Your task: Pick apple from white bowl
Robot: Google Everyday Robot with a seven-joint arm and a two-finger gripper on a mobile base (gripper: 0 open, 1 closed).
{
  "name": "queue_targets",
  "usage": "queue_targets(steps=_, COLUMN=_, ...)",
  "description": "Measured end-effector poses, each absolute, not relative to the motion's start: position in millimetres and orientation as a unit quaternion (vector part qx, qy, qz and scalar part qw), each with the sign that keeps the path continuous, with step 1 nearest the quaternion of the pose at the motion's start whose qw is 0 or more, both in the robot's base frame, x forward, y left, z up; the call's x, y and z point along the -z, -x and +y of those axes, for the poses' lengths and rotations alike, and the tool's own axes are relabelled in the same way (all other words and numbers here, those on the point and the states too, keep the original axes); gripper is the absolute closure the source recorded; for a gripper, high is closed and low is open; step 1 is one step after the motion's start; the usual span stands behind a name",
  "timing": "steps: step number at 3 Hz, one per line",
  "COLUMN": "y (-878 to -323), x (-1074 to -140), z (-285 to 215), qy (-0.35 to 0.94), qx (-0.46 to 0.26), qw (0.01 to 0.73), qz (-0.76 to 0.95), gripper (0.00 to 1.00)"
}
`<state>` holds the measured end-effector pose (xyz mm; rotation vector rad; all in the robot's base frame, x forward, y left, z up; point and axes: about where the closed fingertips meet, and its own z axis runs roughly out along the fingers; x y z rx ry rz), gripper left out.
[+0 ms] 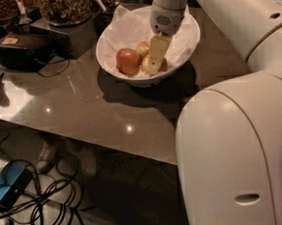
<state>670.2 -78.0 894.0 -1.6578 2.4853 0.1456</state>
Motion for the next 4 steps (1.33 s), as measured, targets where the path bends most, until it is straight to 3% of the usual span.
queue_targets(steps=4, y=-670.8, x=-868.1, z=-75.7, qy=0.557, qx=-0.062, qw=0.046, qz=0.827, gripper=0.28)
